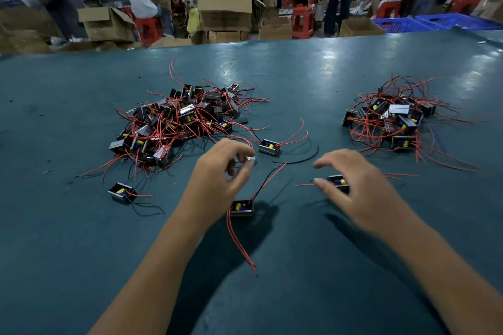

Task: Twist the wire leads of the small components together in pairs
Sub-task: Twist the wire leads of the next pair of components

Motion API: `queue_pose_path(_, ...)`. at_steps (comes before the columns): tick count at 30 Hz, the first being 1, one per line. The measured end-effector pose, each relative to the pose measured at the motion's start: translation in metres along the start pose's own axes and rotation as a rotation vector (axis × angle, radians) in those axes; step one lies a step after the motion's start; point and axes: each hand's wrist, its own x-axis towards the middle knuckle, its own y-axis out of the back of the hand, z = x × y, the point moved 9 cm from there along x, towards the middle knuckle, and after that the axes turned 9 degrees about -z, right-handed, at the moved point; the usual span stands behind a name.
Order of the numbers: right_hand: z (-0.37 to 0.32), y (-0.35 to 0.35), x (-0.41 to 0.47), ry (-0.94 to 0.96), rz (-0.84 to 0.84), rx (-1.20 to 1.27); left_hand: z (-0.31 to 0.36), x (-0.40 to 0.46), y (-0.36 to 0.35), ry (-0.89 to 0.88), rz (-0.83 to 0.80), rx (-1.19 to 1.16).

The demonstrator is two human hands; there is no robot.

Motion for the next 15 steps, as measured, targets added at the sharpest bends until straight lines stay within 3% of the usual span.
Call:
queue_pose_path(6, 0.007, -0.022, 0.002, 0.041, -0.006, -0.02, 0.043, -0.011, -0.043, -0.135, -0.065, 0.156)
queue_pose_path(15, -0.003, -0.021, -0.001, 0.064, 0.004, -0.049, 0.045, -0.011, -0.062, -0.08, -0.046, 0.242)
